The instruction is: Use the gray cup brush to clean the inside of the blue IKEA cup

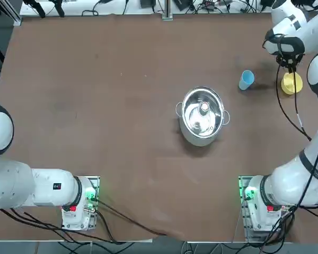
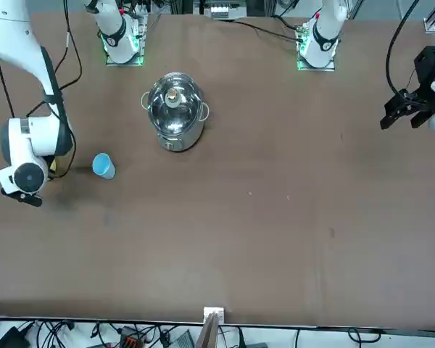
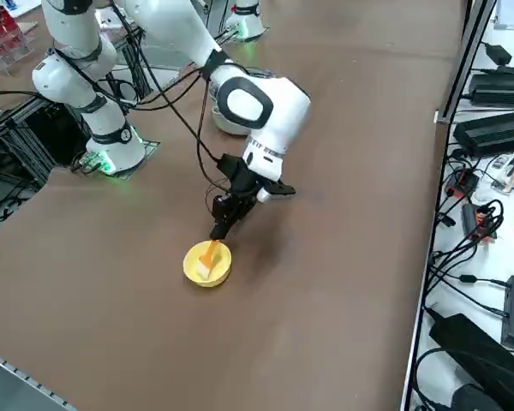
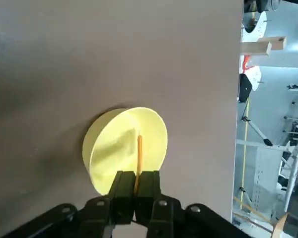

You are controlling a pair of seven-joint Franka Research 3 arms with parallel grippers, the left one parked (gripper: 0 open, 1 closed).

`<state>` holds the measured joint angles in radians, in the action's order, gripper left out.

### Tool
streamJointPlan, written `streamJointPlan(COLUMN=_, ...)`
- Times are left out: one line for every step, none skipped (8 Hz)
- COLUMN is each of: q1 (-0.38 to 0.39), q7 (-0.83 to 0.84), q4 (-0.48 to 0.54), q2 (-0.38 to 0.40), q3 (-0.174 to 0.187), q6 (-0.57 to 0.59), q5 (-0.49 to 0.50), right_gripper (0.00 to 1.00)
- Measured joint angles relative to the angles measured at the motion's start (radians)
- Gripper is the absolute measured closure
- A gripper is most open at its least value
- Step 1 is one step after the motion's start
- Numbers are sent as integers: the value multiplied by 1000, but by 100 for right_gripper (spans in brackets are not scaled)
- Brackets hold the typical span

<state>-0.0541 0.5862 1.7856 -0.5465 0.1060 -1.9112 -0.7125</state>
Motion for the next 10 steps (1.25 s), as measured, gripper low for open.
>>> streamJointPlan(q1=-1, q7=19, q4=0, q2=-12, q3=2, q6=0, q5=-20, right_gripper=93)
streamJointPlan(q1=-2, q7=48, q4=0, q2=-28, q3=2, q6=-1, q5=-44, right_gripper=92)
streamJointPlan(q1=-3, q7=89, q4=-1, q2=-43, q3=3, q6=-3, q5=-59, right_gripper=86)
streamJointPlan(q1=-2, q7=121, q4=-4, q2=-57, q3=3, q6=-7, q5=-65, right_gripper=78)
streamJointPlan(q1=-2, q7=129, q4=-10, q2=-68, q3=2, q6=-12, q5=-66, right_gripper=58)
streamJointPlan(q1=0, q7=131, q4=-19, q2=-73, q3=1, q6=-17, q5=-66, right_gripper=41)
streamJointPlan(q1=2, q7=131, q4=-27, q2=-74, q3=-3, q6=-20, q5=-65, right_gripper=19)
streamJointPlan(q1=3, q7=131, q4=-32, q2=-74, q3=-10, q6=-36, q5=-60, right_gripper=2)
streamJointPlan(q1=4, q7=132, q4=-36, q2=-74, q3=-19, q6=-60, q5=-33, right_gripper=0)
streamJointPlan(q1=5, q7=130, q4=-42, q2=-73, q3=-26, q6=-75, q5=5, right_gripper=0)
